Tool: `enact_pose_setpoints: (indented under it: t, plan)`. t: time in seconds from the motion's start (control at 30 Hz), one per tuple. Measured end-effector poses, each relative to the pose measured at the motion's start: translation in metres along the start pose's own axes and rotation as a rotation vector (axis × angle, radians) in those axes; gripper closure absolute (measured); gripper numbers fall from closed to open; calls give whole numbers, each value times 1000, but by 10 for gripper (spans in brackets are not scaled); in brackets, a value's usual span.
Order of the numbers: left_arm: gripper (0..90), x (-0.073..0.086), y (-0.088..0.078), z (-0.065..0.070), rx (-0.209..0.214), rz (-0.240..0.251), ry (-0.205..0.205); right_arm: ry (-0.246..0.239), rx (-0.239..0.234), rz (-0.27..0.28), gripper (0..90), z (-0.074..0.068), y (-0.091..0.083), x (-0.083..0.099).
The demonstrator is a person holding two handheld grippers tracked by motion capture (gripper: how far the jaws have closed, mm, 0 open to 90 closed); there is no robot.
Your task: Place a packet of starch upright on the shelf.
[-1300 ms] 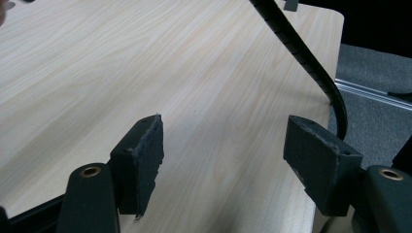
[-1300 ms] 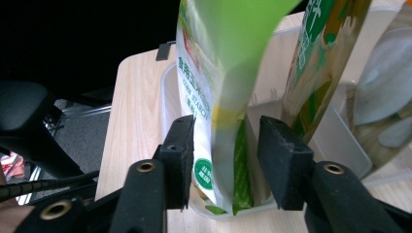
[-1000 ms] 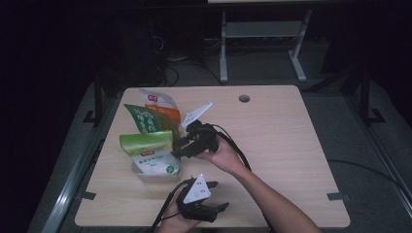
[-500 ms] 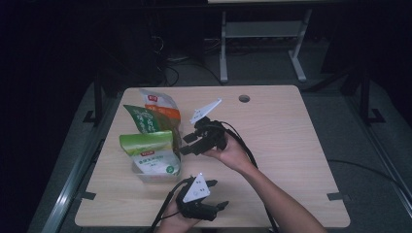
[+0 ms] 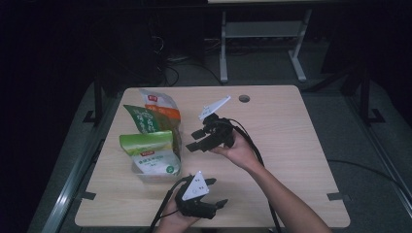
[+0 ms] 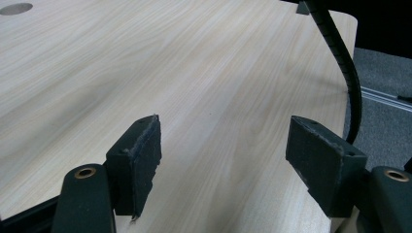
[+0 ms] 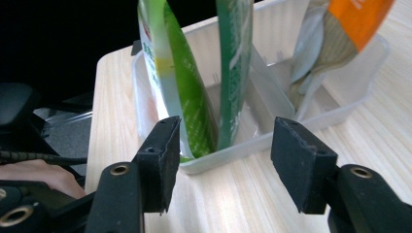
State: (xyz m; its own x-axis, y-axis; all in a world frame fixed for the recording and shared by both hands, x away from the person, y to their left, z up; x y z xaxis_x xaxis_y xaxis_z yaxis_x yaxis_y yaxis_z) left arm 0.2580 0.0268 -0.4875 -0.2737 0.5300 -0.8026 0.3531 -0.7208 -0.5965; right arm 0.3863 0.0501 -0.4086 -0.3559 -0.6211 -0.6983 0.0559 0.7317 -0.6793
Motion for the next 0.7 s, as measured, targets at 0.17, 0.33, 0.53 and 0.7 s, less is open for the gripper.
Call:
enact_pose_setpoints:
  t: [0.17,0.33,0.53,0.7]
  plan:
    - [278,0,-1,-3,-6,0,-2,9,10,0,415,7,-6,4]
    - [273,0,-2,-6,-11,-3,0,32,13,3,390,13,-11,8]
    - [269,1,0,-6,-5,-13,-4,58,18,-1,379,19,-16,15]
    - [268,0,-2,-8,-8,-13,1,74,37,-1,377,27,-22,23]
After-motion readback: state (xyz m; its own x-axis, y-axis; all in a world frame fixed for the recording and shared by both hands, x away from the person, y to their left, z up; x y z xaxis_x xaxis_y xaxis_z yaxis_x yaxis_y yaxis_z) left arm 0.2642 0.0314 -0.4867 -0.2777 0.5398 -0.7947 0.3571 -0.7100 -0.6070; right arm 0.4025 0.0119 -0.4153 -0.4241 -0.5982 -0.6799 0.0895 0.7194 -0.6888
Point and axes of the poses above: each handheld gripper's, and its own axes: y roughly forward along the jaws, x roughly out of its underside, z roughly to its right, the point moved 10 cm from there along y, roughly forward along the jaws, and after that the axes turned 5 degrees about -z, right-handed, at the moved point
